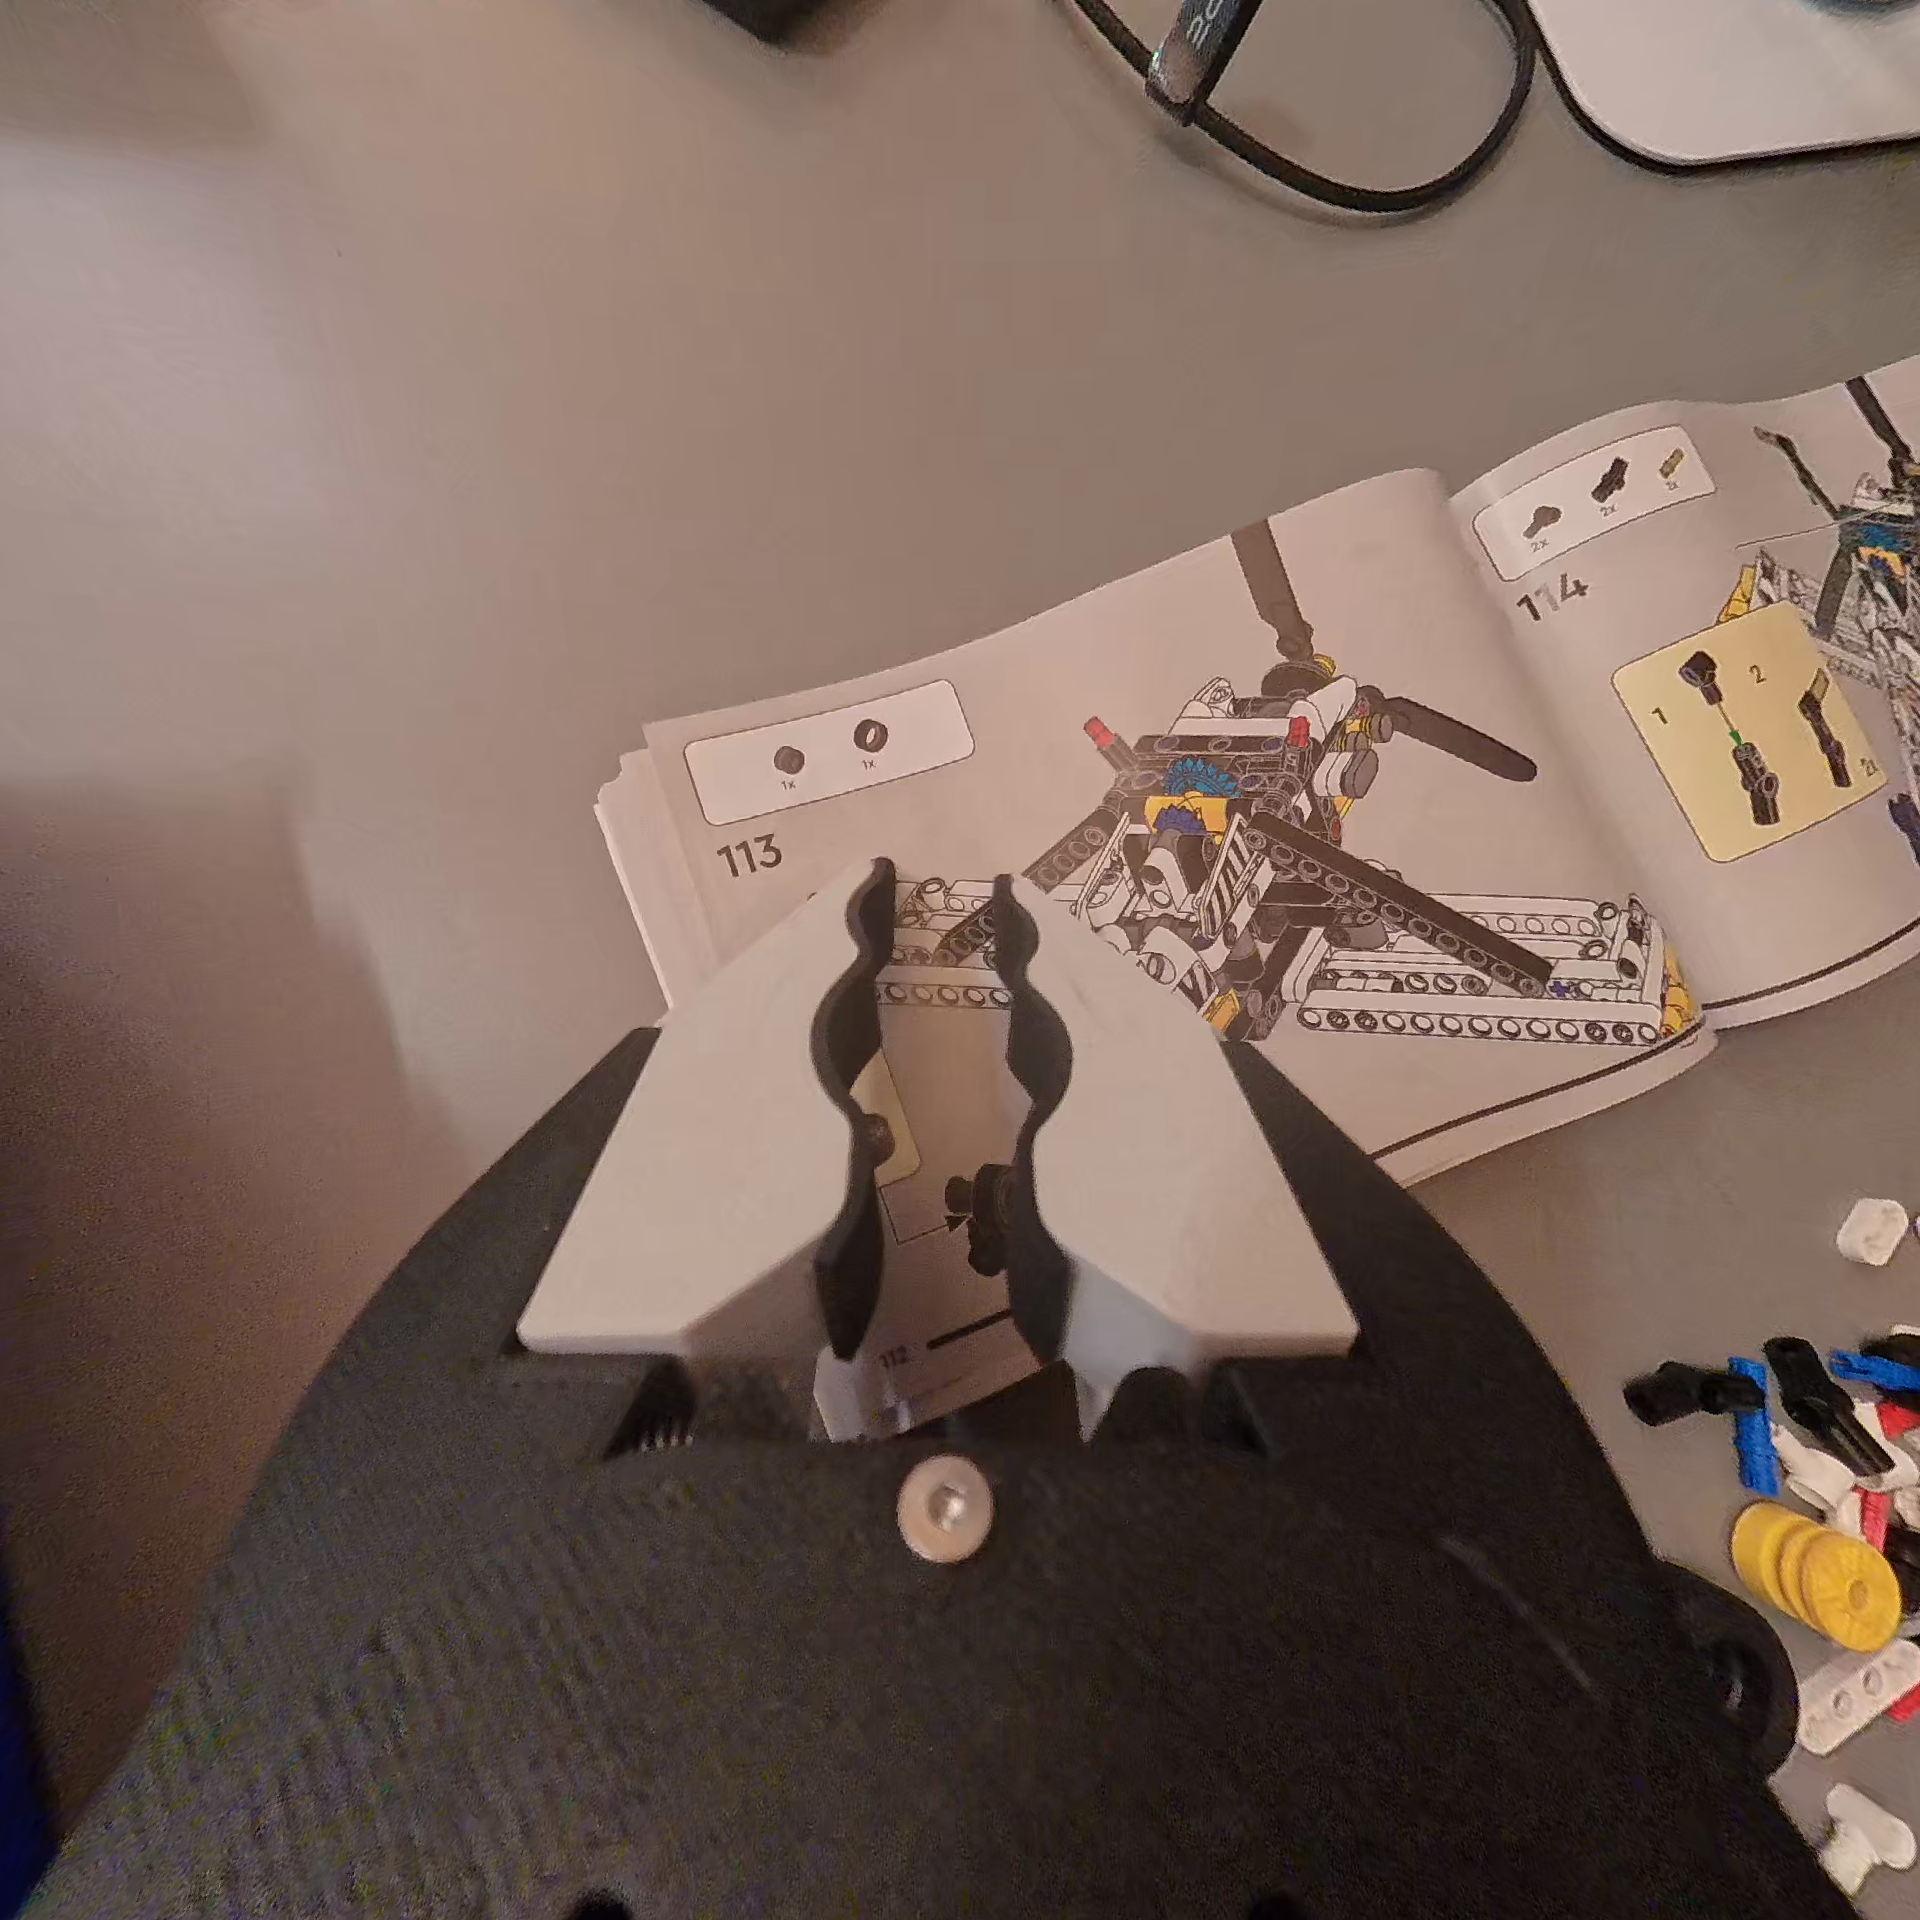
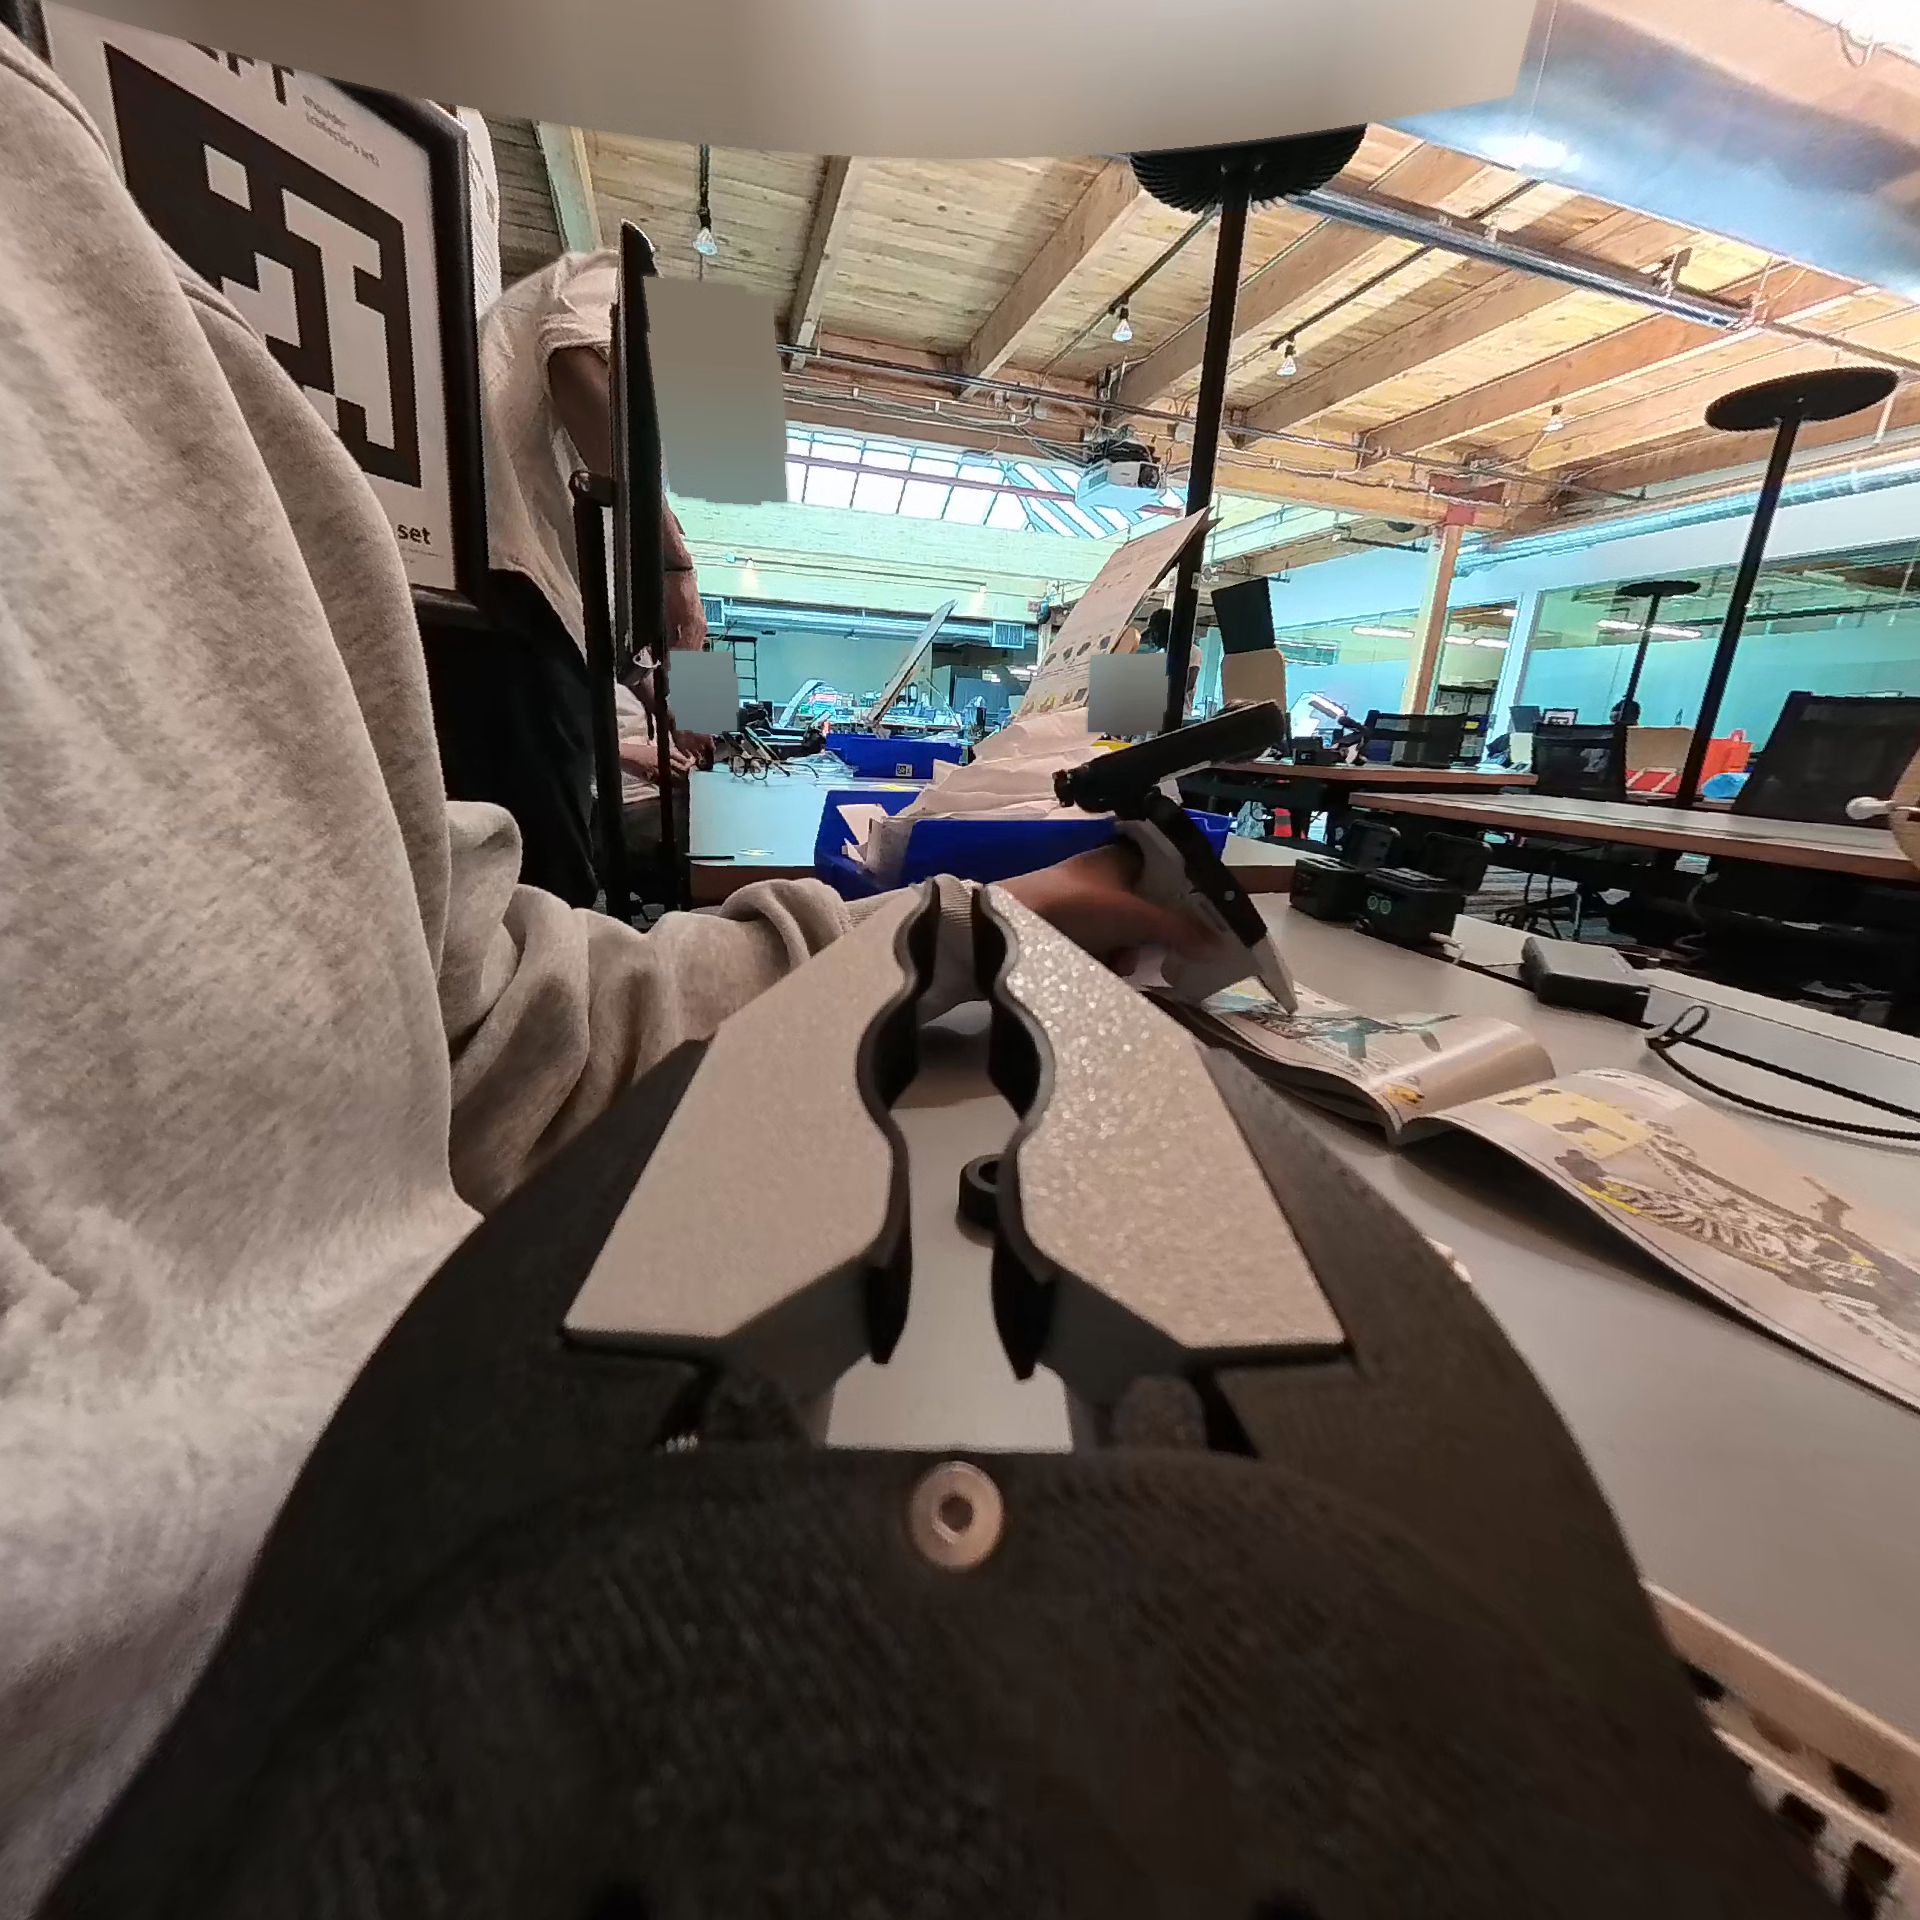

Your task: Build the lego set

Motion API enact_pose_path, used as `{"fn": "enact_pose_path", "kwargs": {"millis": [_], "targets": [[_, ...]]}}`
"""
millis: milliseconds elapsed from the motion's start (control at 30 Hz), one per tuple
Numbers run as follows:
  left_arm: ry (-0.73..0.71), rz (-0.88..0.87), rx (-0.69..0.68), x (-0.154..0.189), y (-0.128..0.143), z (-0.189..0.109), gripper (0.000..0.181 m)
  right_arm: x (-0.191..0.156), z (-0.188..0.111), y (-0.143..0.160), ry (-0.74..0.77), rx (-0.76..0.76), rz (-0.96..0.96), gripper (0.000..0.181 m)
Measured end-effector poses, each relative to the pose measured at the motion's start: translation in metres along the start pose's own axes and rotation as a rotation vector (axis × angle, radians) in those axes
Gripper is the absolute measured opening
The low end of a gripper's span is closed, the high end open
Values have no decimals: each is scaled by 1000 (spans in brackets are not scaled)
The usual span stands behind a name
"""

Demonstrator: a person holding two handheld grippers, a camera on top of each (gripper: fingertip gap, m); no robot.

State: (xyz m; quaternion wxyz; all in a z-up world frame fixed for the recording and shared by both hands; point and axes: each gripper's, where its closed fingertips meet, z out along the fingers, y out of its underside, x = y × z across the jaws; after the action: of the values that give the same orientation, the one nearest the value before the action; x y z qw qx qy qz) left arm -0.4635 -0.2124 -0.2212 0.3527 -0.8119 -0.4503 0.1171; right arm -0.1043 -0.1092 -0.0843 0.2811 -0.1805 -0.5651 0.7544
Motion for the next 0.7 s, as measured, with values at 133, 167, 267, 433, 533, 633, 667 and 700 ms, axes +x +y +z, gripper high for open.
{"fn": "enact_pose_path", "kwargs": {"millis": [133, 167, 267, 433, 533, 633, 667, 700], "targets": [[-9, 23, 182, 2, -30, -26, 6, -1, 0, -1, -1, -1, 0, 4], [21, 12, 251, 7, -40, -37, 6, -1, 1, -1, 0, -2, 0, 4], [138, -6, 426, 27, -60, -67, 11, -2, 1, -2, -1, -7, -1, 4], [236, 133, 657, 67, -62, -115, 1, -1, 1, 0, 1, -18, 6, 4], [331, 145, 713, 93, -45, -144, 6, 0, 1, 0, 5, -19, 13, 4], [491, 144, 666, 124, -11, -153, 24, 0, 3, 0, 8, -21, 11, 3], [542, 142, 651, 134, 3, -153, 24, 0, 4, 1, 8, -24, 12, 3], [574, 141, 638, 143, 18, -151, 24, 0, 5, 1, 6, -28, 15, 3]]}}
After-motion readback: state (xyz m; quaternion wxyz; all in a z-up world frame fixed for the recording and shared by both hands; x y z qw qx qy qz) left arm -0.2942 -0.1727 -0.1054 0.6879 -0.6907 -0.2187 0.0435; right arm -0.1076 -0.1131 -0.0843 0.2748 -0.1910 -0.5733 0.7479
